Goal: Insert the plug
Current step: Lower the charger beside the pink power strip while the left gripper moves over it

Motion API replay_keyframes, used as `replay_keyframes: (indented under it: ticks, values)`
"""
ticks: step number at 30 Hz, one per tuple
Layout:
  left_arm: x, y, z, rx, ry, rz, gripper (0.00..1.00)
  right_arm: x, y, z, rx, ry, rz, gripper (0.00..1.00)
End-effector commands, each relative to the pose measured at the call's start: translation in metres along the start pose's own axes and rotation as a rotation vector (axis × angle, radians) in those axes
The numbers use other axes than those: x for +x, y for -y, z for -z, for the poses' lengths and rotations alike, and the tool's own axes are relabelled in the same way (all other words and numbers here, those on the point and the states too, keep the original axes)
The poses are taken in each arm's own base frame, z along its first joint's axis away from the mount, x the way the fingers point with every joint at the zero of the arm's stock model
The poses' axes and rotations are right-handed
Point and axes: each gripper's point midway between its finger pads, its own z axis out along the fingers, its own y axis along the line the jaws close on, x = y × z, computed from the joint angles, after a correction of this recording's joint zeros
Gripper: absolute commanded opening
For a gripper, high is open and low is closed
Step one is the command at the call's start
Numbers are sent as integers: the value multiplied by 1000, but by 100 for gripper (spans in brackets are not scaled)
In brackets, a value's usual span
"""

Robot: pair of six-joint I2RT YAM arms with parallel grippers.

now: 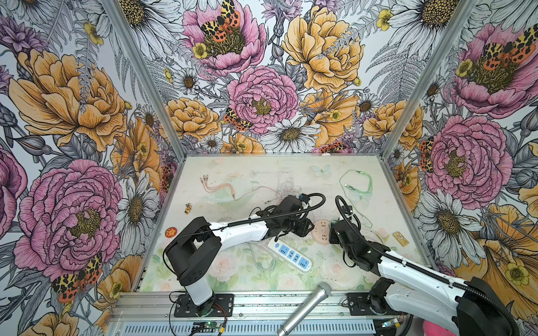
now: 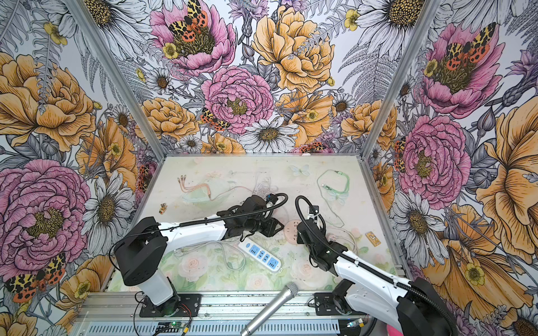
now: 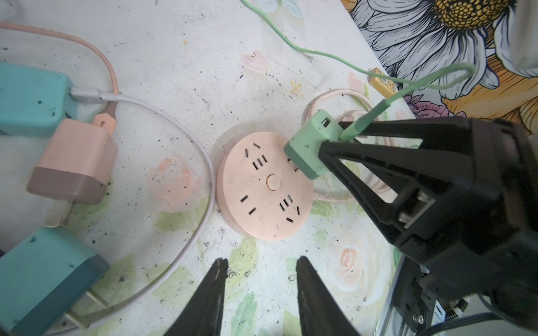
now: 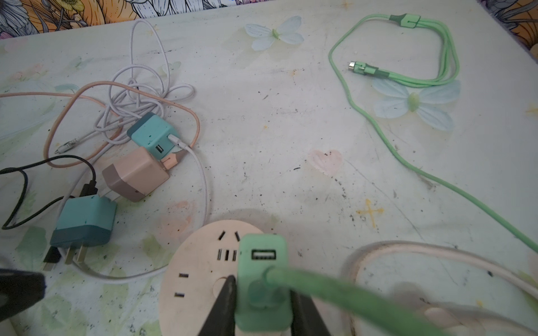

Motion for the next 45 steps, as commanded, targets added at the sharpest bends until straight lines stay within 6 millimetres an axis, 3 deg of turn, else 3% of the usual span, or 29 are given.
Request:
replay_keyframes:
  ticks: [1, 7, 12, 17, 22, 28, 36, 45]
  values:
    - [-1, 1, -1, 22, 5, 11, 42, 3, 12, 0, 61, 7, 2, 0]
    - [-2, 2, 0, 24, 8, 7, 42, 0, 14, 7, 68, 21, -4, 0]
    - [-7, 5, 1, 30, 19, 1, 42, 19, 13, 2, 77, -17, 12, 0]
    - [-17, 12, 12, 44, 54, -8, 42, 18, 13, 3, 126, 13, 35, 0]
    - [-25, 5, 19, 50, 65, 19, 42, 25, 4, 1, 145, 12, 78, 0]
    - [-26, -7, 25, 55, 66, 73, 42, 45, 12, -9, 204, -34, 54, 0]
    - [-25, -5, 35, 90, 87, 72, 42, 42, 15, 5, 136, 5, 26, 0]
    - [-27, 0, 37, 130, 111, 74, 42, 61, -4, -7, 183, -95, 171, 0]
